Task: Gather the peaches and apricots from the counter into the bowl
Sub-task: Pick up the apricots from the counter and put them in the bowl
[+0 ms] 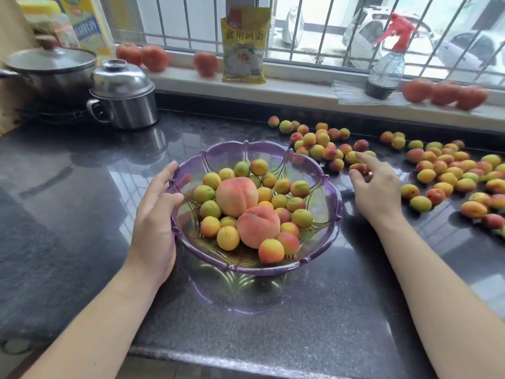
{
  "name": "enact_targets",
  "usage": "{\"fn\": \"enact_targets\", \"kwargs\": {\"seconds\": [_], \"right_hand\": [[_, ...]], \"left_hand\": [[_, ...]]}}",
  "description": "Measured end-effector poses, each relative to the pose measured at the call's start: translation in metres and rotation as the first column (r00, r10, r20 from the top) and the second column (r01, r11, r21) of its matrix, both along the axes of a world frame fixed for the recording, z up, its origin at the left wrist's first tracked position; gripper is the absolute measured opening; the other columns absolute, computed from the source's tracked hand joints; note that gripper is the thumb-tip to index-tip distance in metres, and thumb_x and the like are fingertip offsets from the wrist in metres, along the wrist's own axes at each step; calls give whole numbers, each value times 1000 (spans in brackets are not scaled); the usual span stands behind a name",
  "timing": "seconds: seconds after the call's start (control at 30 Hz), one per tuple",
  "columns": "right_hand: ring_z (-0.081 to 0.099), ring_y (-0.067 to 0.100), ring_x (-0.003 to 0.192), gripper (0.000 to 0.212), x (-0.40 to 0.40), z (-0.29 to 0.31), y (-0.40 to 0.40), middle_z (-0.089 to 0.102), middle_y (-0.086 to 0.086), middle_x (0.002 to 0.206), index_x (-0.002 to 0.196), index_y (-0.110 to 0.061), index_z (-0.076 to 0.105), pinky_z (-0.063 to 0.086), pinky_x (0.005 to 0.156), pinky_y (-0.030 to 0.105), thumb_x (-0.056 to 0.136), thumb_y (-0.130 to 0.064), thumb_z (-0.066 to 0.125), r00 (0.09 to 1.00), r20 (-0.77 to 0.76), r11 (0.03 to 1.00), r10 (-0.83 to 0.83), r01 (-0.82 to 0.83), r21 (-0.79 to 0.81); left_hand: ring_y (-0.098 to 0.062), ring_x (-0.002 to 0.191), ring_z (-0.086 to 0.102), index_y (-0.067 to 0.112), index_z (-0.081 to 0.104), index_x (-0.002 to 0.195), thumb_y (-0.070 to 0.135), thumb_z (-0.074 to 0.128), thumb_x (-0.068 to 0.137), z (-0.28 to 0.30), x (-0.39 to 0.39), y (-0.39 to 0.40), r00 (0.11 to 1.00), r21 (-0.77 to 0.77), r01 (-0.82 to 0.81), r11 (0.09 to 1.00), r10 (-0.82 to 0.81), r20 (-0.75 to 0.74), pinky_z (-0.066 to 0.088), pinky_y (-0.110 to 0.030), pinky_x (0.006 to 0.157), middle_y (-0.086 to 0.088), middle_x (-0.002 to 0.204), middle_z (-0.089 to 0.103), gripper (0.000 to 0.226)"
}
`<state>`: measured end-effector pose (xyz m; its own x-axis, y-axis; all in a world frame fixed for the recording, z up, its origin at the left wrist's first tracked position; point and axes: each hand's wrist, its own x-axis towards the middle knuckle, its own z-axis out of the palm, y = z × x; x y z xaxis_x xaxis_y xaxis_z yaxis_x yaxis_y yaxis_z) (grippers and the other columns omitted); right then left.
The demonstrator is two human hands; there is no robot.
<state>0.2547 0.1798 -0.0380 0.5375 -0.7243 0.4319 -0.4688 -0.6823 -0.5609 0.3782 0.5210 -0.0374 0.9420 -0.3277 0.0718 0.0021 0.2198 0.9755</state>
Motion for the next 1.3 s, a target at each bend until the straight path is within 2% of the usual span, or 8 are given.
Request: {"fn": "enact_targets", "kwargs": {"seconds": [0.3, 0.43, 0.57, 0.63, 0.77, 0.9, 1.07, 1.3], "right_hand": [[67, 3, 92, 27, -7, 57, 59, 67, -10, 104, 117, -20, 61, 57, 84, 22, 93, -21, 73, 947, 256, 934, 196, -260, 247], [67, 5, 96, 24, -17, 95, 104, 71, -15, 101, 115, -35, 70, 55, 83, 20, 95, -24, 69, 869, 112, 829, 482, -493, 263], [72, 5, 93, 20, -29, 115, 132, 75, -14, 95, 104, -30, 73, 58, 85, 22, 88, -19, 74, 762, 9, 703, 647, -602, 379], [73, 8, 87, 19, -34, 115, 141, 76, -12, 91, 98, -29, 72, 61, 81, 30, 85, -17, 78, 727, -73, 674, 683, -589, 447], [69, 2, 79, 17, -40, 108, 153, 73, -16, 87, 89, -34, 70, 60, 75, 30, 82, -25, 82, 655, -368, 747, 660, -522, 412], [60, 0, 76, 17, -41, 102, 164, 66, -15, 82, 87, -32, 68, 54, 74, 29, 81, -40, 81, 632, -573, 837, 521, -509, 200], [51, 0, 78, 21, -33, 99, 174, 59, -14, 83, 82, -35, 60, 44, 65, 25, 83, -49, 77, 582, -654, 829, 484, -544, 129], [48, 8, 92, 27, -25, 88, 170, 60, -13, 82, 75, -33, 62, 47, 86, 36, 82, -56, 74, 570, -676, 810, 467, -582, 70]], "left_hand": [[-3, 143, 51, 51, 52, 143, 21, 45, 86, -6, -2, 4, 991, 67, 29, 997, -37, 131, 37, -42, 125, 20, 154, 54, 65], [1, 132, 57, 45, 57, 138, 18, 48, 80, -8, -5, 5, 980, 97, 28, 995, -47, 191, 45, -27, 111, 31, 131, 65, 64], [-20, 127, 61, 40, 66, 119, 36, 57, 74, -7, -2, 11, 986, 0, -80, 997, 79, 149, 49, -48, 111, 9, 124, 68, 46], [-19, 113, 65, 34, 65, 115, 28, 54, 79, -6, -2, 11, 981, -26, -135, 990, 138, 135, 53, -49, 103, 2, 114, 67, 38], [-11, 93, 63, 32, 63, 114, 23, 50, 85, -6, -2, 7, 983, -4, -150, 989, 150, 105, 51, -38, 87, 5, 101, 61, 33], [-17, 115, 69, 38, 64, 126, 34, 52, 88, -5, 0, 3, 999, 75, -38, 996, 35, 41, 53, -50, 109, 3, 128, 64, 40], [-18, 121, 70, 31, 65, 132, 36, 53, 89, -4, 1, 2, 999, 108, -21, 994, 17, 33, 50, -53, 113, 1, 128, 73, 45], [-17, 117, 72, 29, 66, 133, 35, 53, 87, -5, 1, 1, 999, 102, -30, 994, 28, 28, 53, -53, 110, 1, 126, 73, 48]]}}
